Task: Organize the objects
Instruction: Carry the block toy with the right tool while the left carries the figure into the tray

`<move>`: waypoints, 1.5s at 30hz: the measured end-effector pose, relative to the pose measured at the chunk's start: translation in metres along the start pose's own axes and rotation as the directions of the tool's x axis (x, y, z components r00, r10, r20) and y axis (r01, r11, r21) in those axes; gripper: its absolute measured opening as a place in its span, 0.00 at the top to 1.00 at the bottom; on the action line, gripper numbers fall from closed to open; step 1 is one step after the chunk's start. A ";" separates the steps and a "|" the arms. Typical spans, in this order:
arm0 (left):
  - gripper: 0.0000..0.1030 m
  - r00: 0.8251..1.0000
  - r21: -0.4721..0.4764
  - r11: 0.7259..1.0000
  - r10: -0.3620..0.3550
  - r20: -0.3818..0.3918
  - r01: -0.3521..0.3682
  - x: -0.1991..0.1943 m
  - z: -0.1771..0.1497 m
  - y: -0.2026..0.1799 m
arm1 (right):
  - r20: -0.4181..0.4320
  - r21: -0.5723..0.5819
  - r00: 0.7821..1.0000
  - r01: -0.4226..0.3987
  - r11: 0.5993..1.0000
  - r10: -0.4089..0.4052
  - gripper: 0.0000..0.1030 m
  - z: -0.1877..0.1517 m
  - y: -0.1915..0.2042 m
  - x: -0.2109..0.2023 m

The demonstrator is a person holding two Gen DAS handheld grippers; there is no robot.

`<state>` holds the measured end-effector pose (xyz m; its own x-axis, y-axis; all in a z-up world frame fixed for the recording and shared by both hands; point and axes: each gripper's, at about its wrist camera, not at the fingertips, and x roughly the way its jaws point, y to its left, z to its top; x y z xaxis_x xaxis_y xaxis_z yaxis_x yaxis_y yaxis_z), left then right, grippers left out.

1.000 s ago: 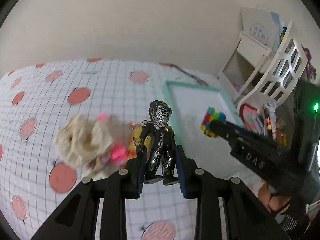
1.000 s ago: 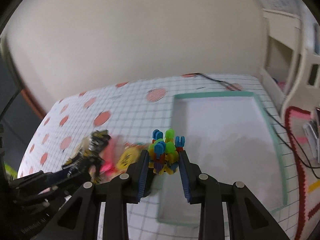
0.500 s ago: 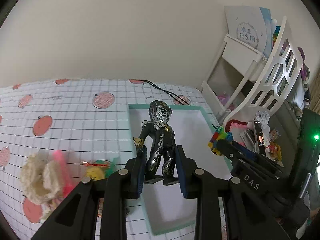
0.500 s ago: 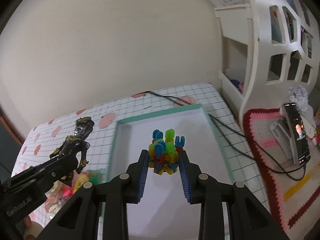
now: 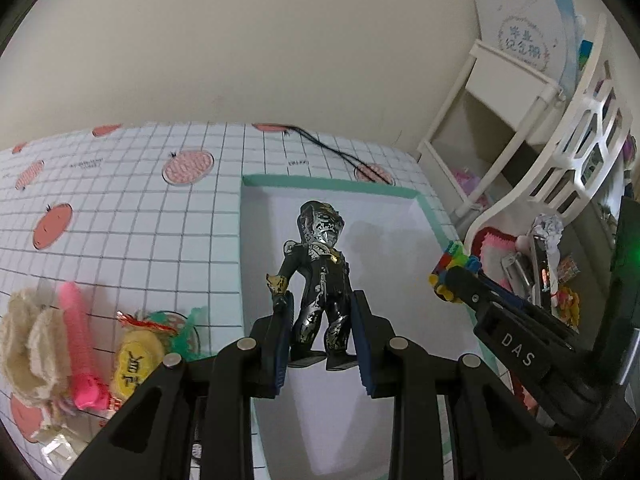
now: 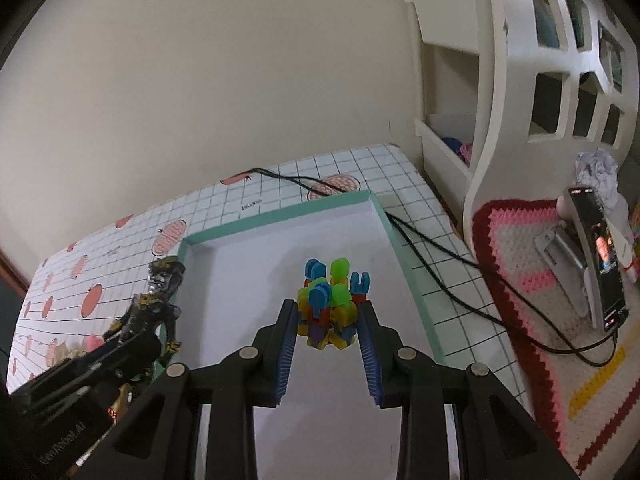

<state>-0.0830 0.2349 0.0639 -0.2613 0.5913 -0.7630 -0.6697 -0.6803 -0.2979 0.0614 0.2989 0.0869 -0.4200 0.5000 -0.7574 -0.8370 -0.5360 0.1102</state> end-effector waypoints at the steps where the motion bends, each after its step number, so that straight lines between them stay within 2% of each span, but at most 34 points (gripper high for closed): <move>1: 0.71 1.000 0.003 1.000 0.003 -0.008 -0.003 0.004 -0.002 0.000 | -0.005 0.003 1.000 0.003 1.000 -0.002 0.69 0.000 0.000 0.003; 12: 0.71 0.998 0.034 0.999 0.016 -0.055 -0.014 0.027 -0.009 0.001 | -0.023 0.005 0.999 0.024 1.000 -0.024 0.68 0.004 -0.004 0.031; 22: 0.71 0.996 0.007 1.000 -0.012 -0.093 0.013 0.045 -0.011 0.002 | -0.048 0.004 0.998 0.037 0.999 -0.037 0.68 0.000 -0.004 0.049; 34: 0.71 0.991 -0.016 1.000 -0.015 -0.136 0.013 0.062 -0.013 0.005 | -0.033 -0.039 0.999 0.035 0.999 -0.036 0.68 0.000 0.005 0.056; 45: 0.71 0.987 0.008 1.000 -0.012 -0.160 0.013 0.052 -0.007 0.003 | -0.033 -0.051 0.999 0.030 0.998 -0.032 0.68 0.001 0.007 0.047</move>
<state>-0.0942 0.2607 0.0192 -0.1387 0.5222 -0.8414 -0.6786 -0.6690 -0.3034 0.0354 0.3192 0.0522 -0.3815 0.4941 -0.7812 -0.8304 -0.5545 0.0547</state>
